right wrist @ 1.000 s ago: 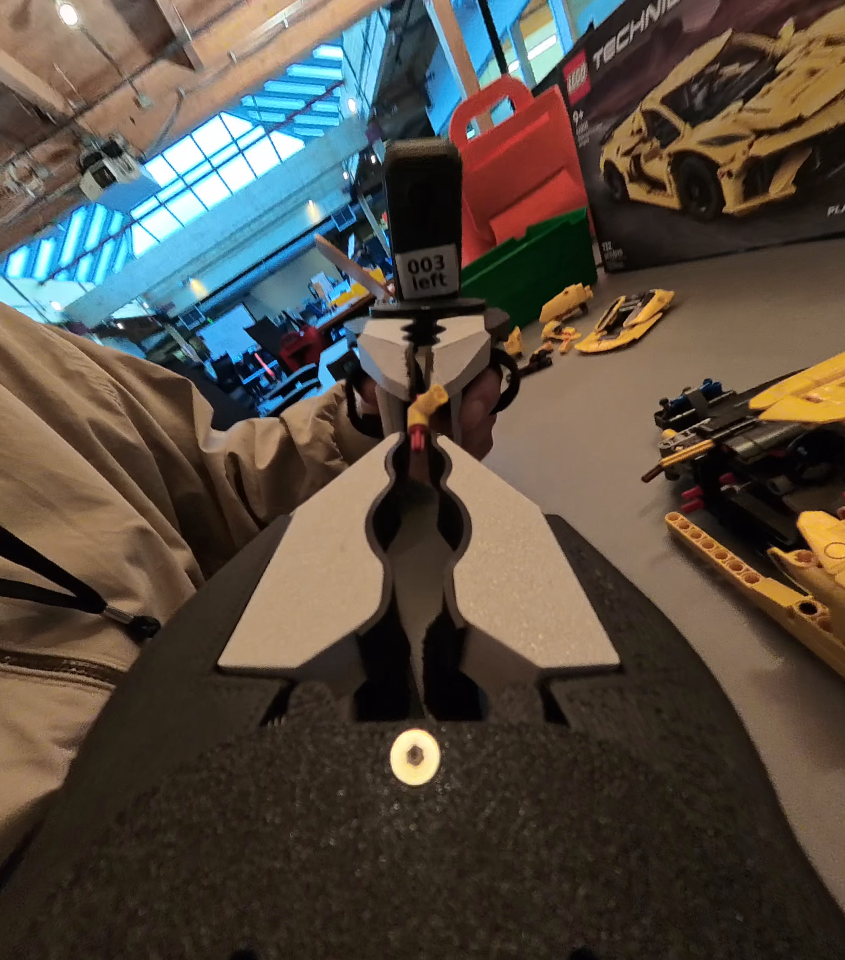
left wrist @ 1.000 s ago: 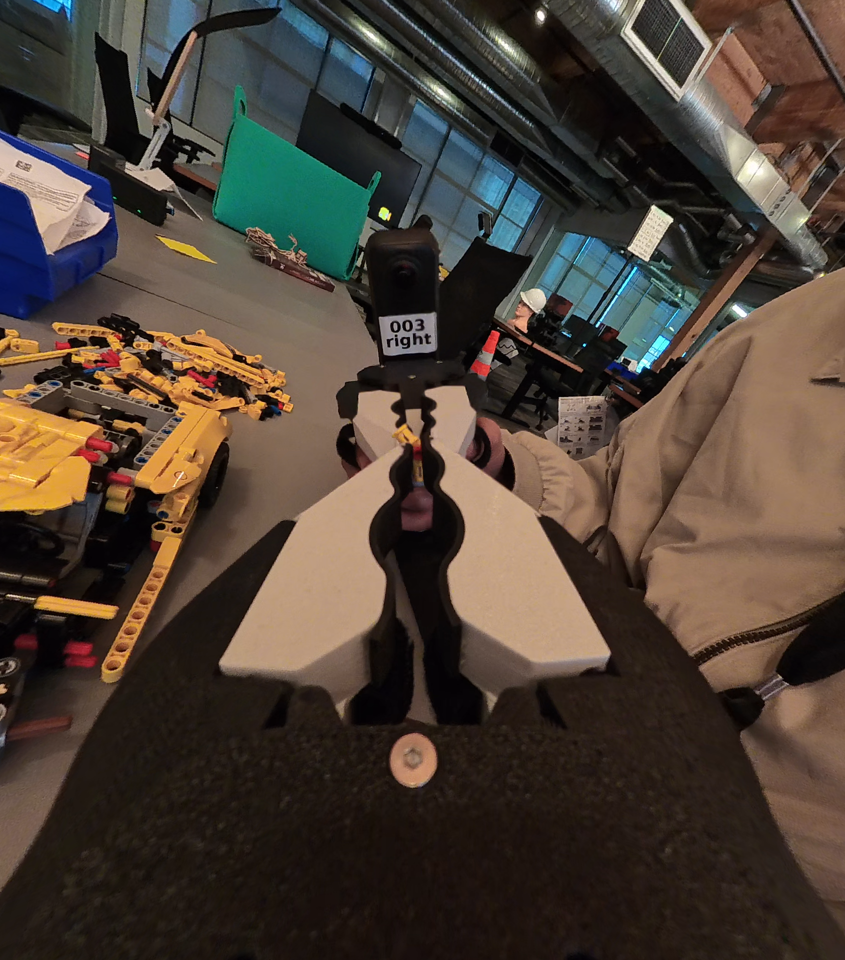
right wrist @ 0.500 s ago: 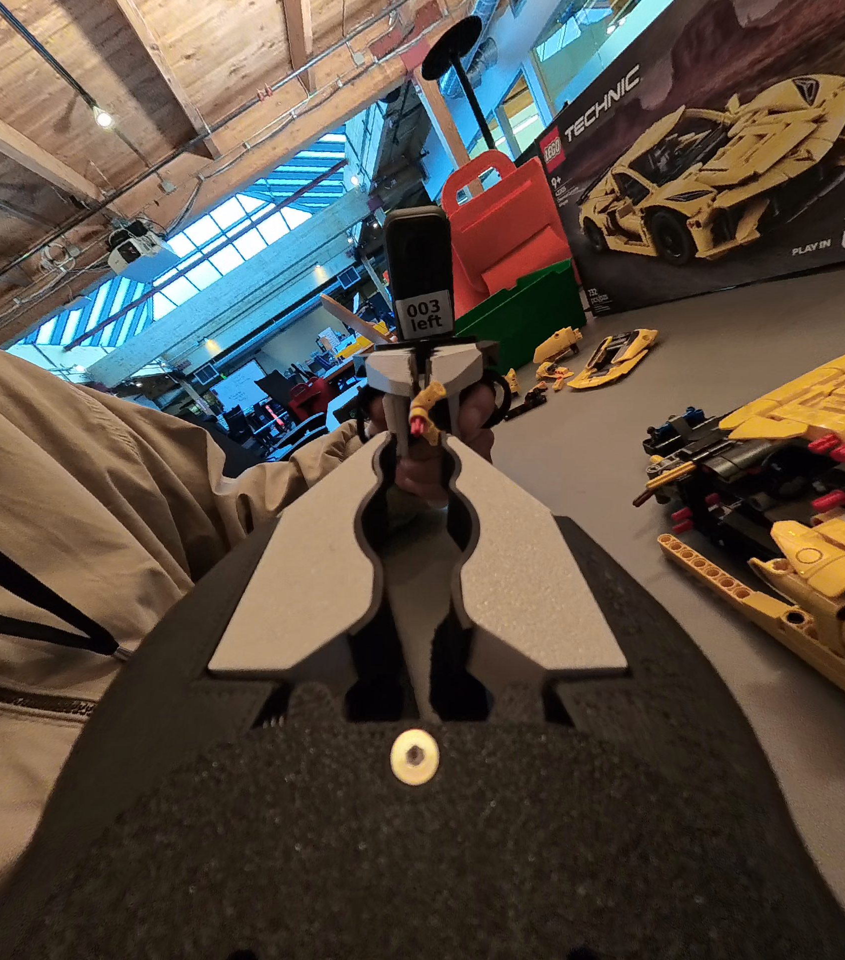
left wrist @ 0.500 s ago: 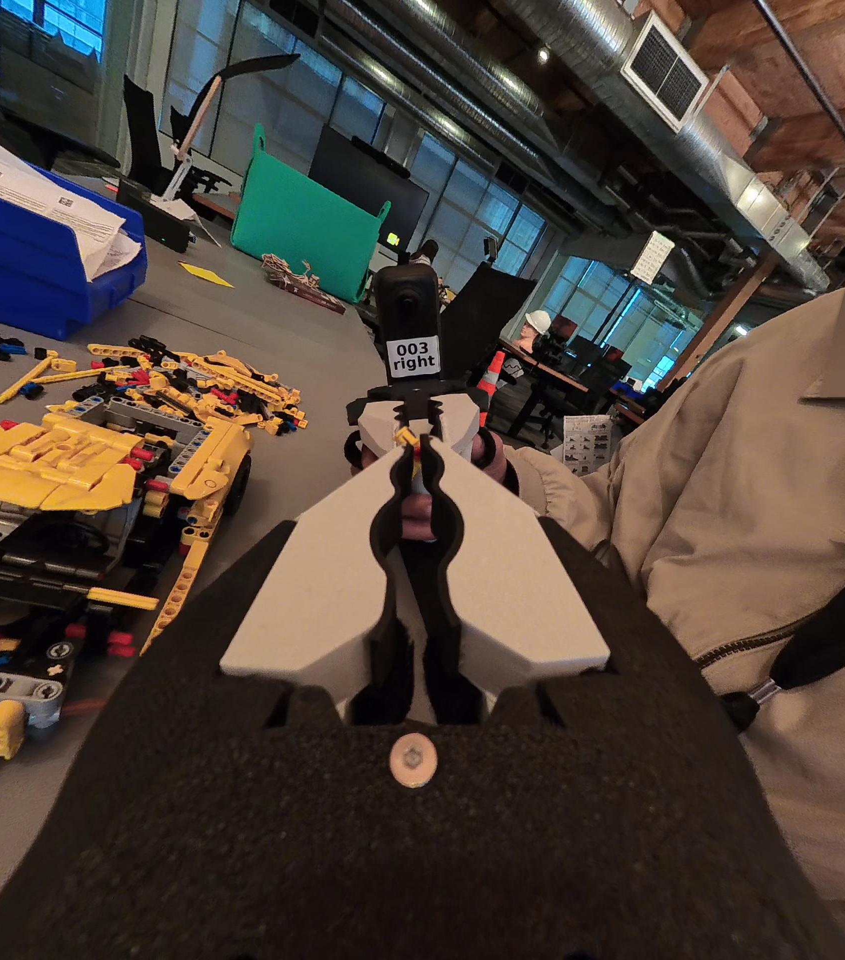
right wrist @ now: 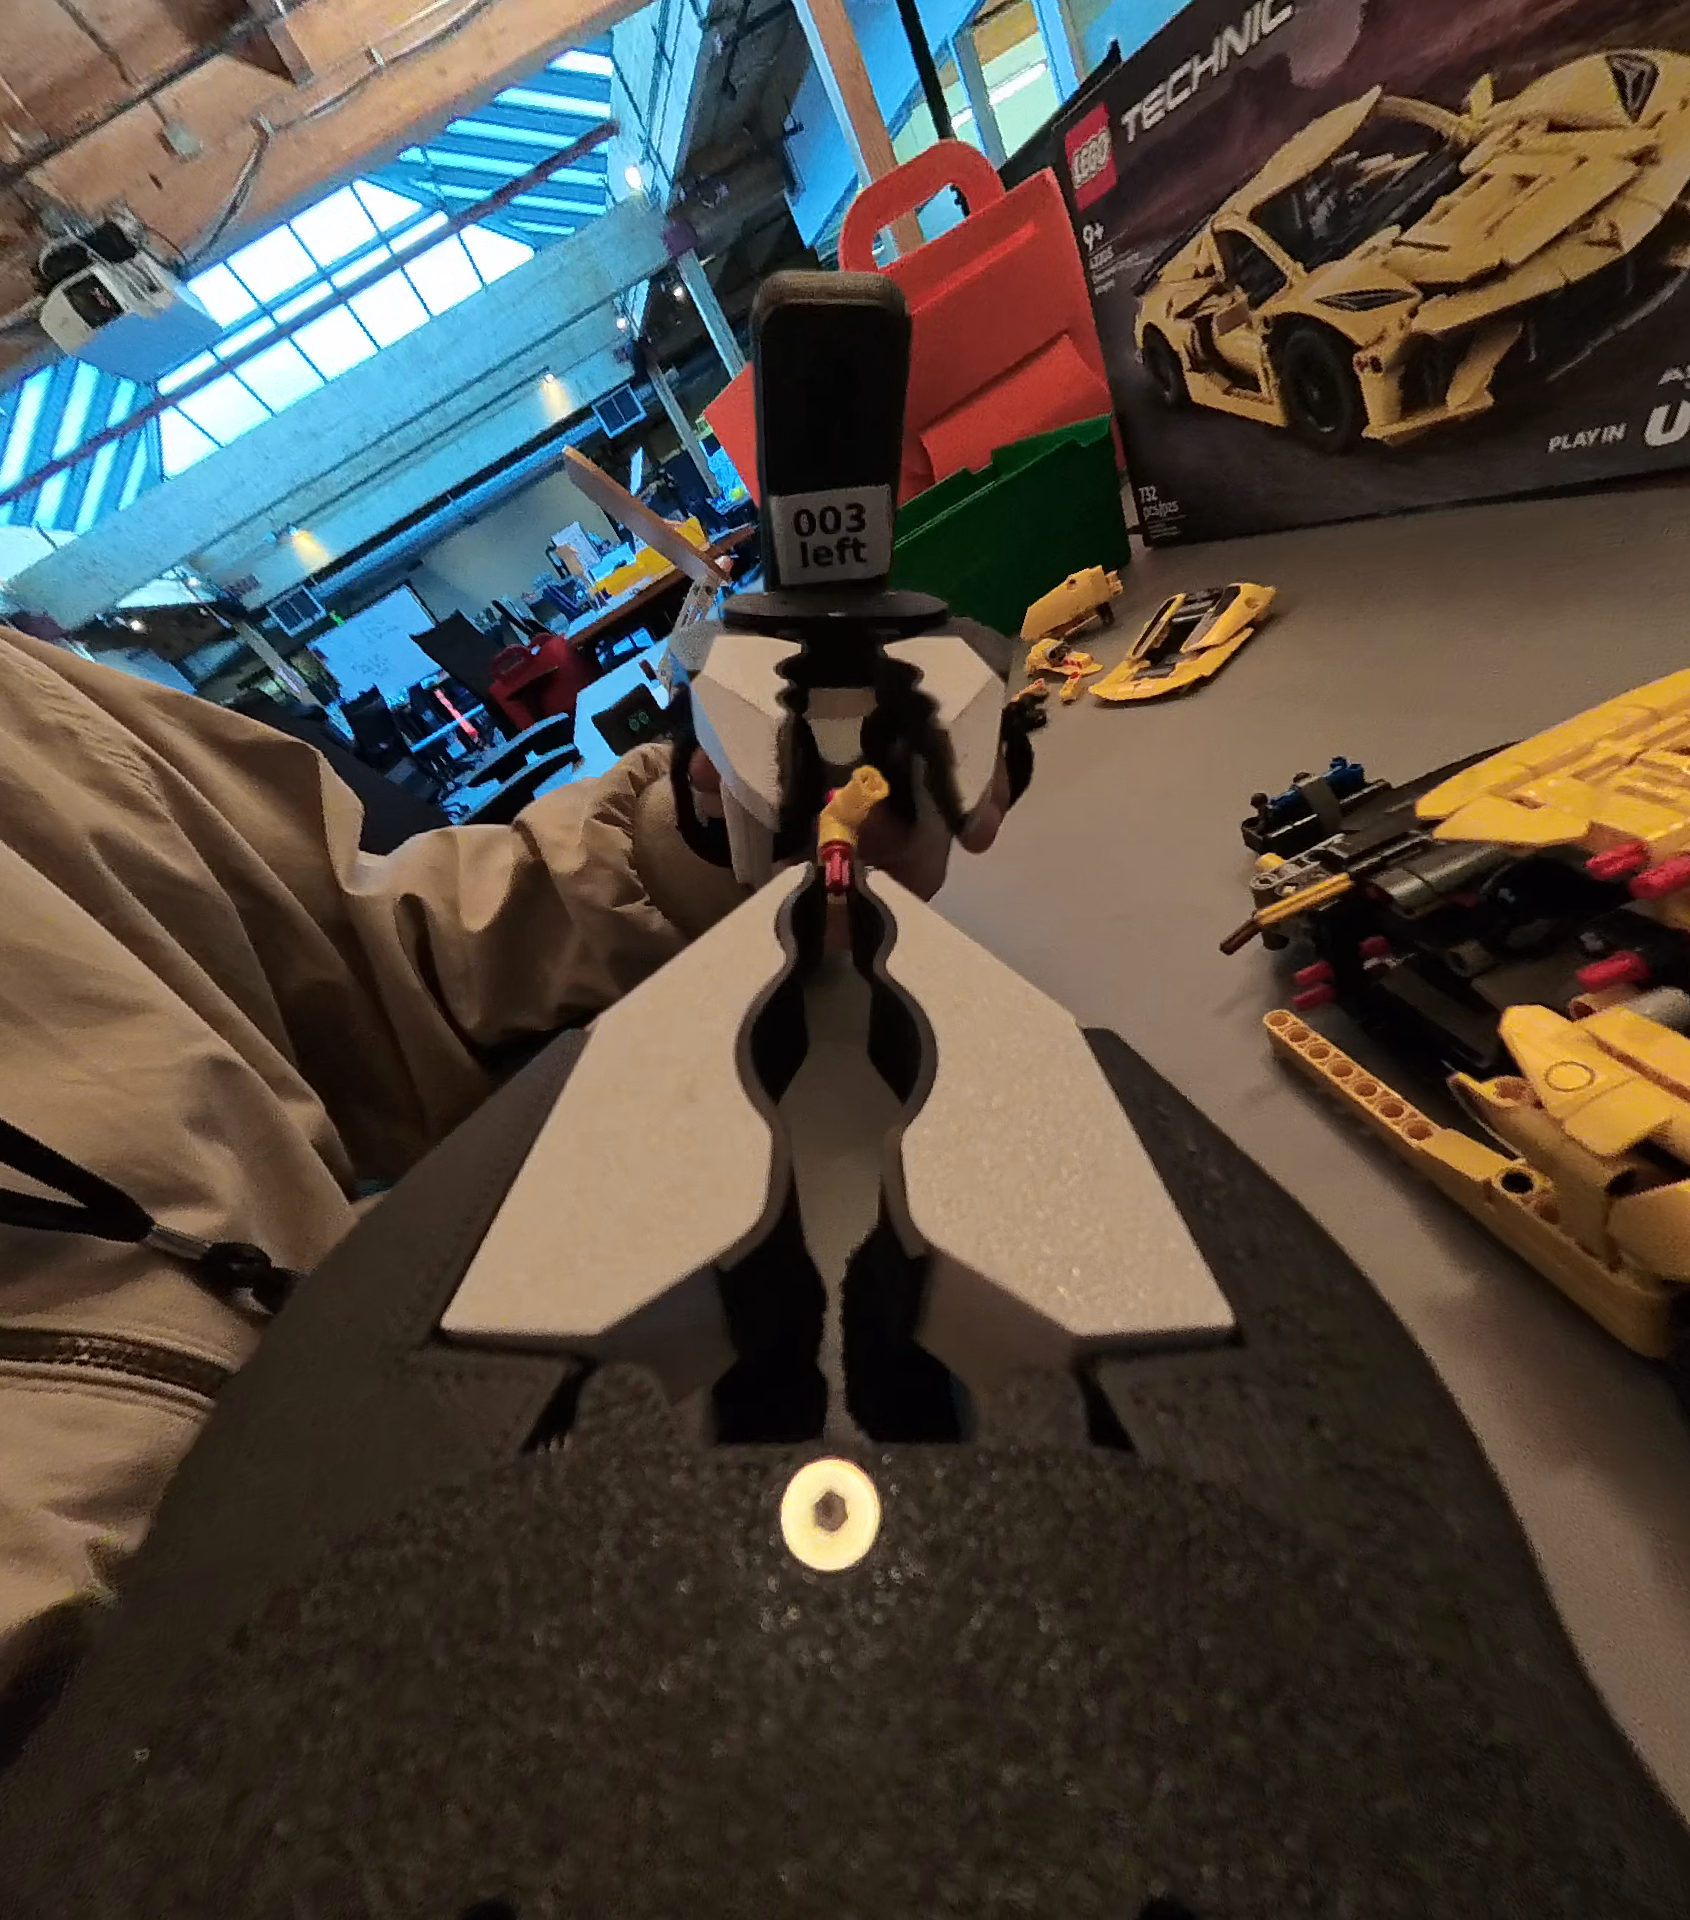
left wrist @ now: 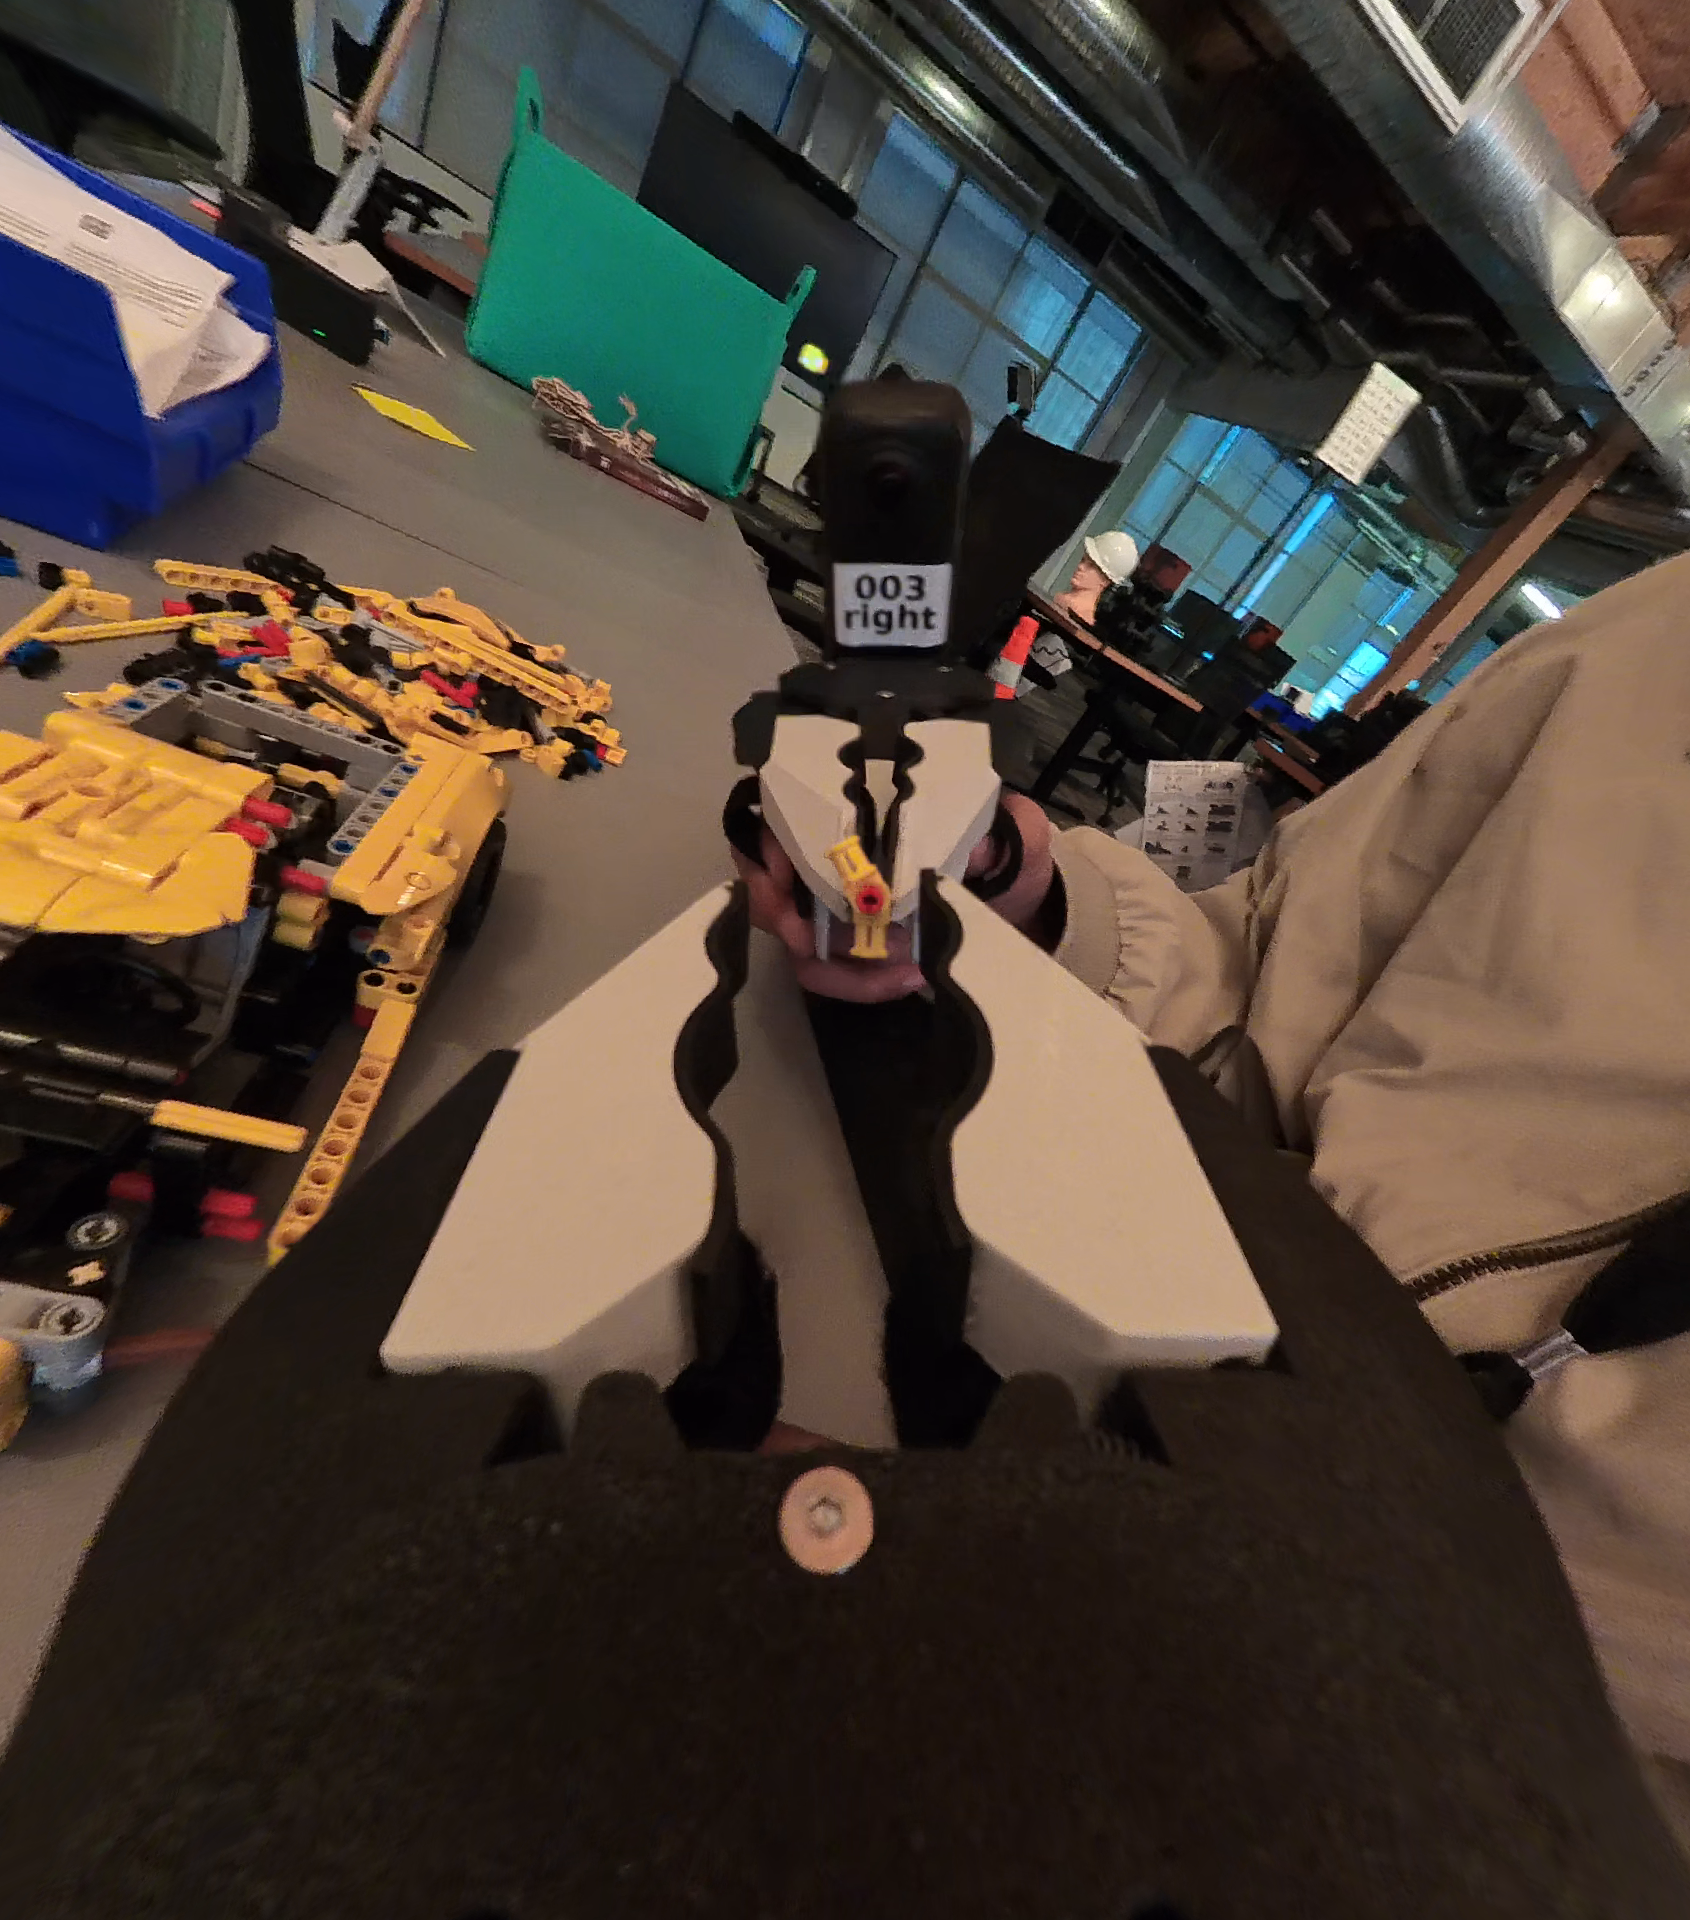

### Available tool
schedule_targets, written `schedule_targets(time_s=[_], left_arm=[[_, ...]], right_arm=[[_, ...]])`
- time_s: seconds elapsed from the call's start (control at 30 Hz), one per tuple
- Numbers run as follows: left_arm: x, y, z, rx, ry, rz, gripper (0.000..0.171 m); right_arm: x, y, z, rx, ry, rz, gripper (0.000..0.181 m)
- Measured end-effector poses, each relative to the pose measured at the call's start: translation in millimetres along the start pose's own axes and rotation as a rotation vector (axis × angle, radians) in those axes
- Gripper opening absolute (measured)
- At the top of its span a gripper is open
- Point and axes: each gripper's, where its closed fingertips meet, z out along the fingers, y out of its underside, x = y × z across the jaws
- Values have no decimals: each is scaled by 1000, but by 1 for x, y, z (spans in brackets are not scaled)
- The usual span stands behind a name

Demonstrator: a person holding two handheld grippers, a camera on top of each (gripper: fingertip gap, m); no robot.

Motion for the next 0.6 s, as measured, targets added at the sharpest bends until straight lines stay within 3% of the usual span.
schedule_targets(time_s=[0.17, 0.5, 0.6], left_arm=[[4, 11, 5, -57, 21, 13, 8], [4, 12, 5, -63, 23, 13, 6], [3, 12, 3, -84, -2, 86, 6]], right_arm=[[3, 9, 5, -59, 39, -46, 2], [5, 8, 3, -61, 52, -49, 2], [5, 7, 2, -57, 37, -25, 2]])
